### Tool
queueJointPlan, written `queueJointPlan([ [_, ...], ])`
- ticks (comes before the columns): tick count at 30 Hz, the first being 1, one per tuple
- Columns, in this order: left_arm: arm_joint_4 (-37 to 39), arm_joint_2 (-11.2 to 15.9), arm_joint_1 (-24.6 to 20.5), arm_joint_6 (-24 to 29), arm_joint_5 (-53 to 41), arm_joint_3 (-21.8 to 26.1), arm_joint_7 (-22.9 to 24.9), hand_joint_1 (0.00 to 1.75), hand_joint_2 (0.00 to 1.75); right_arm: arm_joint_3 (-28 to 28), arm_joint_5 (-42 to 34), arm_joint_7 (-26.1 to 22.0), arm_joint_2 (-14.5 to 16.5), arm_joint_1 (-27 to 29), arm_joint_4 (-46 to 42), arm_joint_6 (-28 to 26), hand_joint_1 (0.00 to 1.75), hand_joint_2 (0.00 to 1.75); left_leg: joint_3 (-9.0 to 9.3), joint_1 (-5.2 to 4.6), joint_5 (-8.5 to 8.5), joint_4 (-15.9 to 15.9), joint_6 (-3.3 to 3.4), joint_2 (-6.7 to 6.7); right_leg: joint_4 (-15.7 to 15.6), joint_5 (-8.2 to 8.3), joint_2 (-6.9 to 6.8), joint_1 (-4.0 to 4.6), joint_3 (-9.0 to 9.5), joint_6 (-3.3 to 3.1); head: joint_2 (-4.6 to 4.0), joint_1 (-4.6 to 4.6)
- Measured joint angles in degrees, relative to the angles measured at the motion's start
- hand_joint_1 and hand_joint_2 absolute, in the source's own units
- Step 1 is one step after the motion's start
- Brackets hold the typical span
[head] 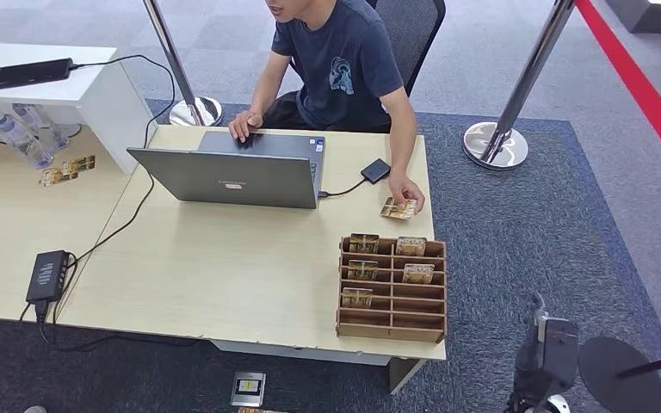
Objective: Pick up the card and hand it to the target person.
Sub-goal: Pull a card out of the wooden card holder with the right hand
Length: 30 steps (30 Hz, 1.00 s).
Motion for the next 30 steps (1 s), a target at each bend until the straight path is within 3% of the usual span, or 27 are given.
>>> queueJointPlan([
  [6, 0.03, -0.11, 0.0, -0.07, -0.84, 0.33, -0.2, 0.0, 0.0, 7.35, 3.75, 1.14, 1.16, -0.31, -8.98, -0.03, 0.0, 0.0, -0.02, 0.0, 0.0, 0.0, 0.0, 0.0, 0.02, 0.0, 0.0, 0.01, -0.01, 0.0, 0.0, 0.01],
  [10, 0.03, -0.11, -0.04, -0.22, -1.52, 0.33, -0.43, 0.0, 0.0, 11.8, 7.01, 2.01, 1.56, -1.14, -12.95, -0.8, 0.0, 1.75, 0.0, 0.0, 0.01, 0.0, 0.01, 0.02, 0.03, 0.01, 0.0, 0.01, -0.02, -0.02, 0.0, -0.01],
  [17, 0.02, -0.11, -0.17, -0.46, -2.24, 0.33, -1.26, 0.0, 0.0, 17.94, 14.02, 3.79, 1.74, -2.54, -17.25, -3.48, 0.0, 1.75, -0.01, -0.01, 0.04, 0.0, 0.04, 0.03, 0.04, 0.04, -0.01, 0.01, -0.02, -0.05, 0.0, 0.0],
  [30, 0.02, 0.09, -0.34, -1.44, -3.64, 0.33, -2.54, 0.0, 0.0, 27.74, 37.56, 11.1, -0.28, -2.43, -23.56, -12.38, 0.0, 1.75, -0.01, -0.01, 0.04, 0.0, 0.04, 0.03, 0.03, 0.04, -0.01, 0.01, -0.04, -0.05, 0.0, -0.01],
])
